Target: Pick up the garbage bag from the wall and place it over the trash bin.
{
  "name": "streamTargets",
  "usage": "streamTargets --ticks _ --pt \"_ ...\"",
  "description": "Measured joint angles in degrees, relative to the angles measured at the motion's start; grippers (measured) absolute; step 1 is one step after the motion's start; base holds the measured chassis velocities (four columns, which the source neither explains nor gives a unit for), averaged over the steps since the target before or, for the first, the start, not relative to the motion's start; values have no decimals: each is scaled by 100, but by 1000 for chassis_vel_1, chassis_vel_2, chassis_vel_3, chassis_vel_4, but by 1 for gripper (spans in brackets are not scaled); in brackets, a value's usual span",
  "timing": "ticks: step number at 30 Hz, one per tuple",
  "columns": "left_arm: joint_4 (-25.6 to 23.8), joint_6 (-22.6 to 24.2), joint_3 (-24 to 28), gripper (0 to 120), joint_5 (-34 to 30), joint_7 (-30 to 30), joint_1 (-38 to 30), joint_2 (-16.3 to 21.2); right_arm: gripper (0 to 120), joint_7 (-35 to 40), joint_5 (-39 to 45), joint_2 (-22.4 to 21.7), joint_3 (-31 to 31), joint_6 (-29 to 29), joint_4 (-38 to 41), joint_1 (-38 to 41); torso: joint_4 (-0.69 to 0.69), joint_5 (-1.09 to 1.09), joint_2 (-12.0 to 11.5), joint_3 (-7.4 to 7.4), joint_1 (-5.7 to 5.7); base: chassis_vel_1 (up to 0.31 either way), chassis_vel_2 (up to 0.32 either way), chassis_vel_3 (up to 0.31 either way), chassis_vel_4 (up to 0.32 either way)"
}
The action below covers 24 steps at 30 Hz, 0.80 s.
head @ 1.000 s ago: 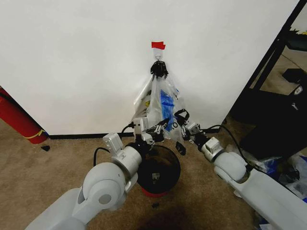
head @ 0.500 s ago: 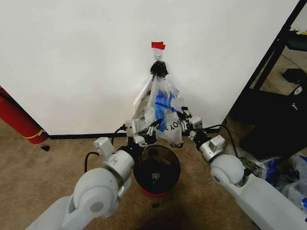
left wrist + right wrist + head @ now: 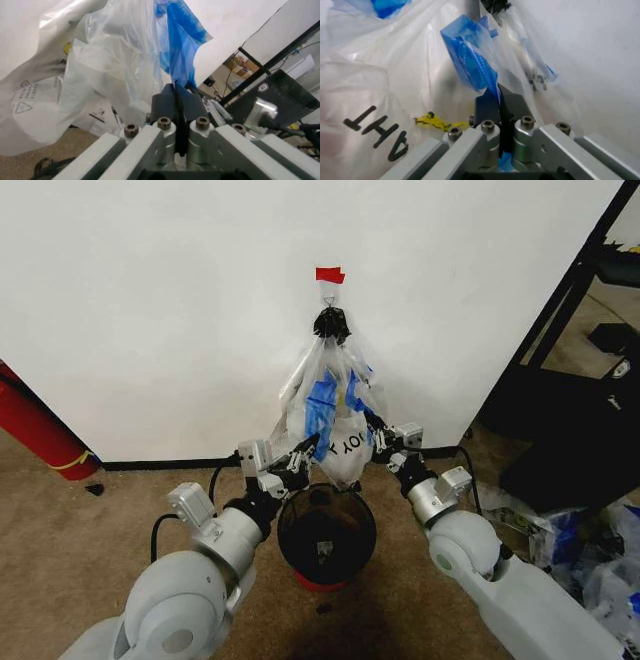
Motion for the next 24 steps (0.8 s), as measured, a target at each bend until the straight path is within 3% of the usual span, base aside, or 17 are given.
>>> streamTargets --ticks 12,24 --pt "-118 44 -41 0 120 29 186 121 0 -54 -231 -76 526 133 481 -870 0 0 0 0 0 0 0 0 0" --pt "-123 47 -140 0 421 114 793 191 0 -206 -504 80 888 363 792 -1705 1 0 0 0 0 0 0 0 0"
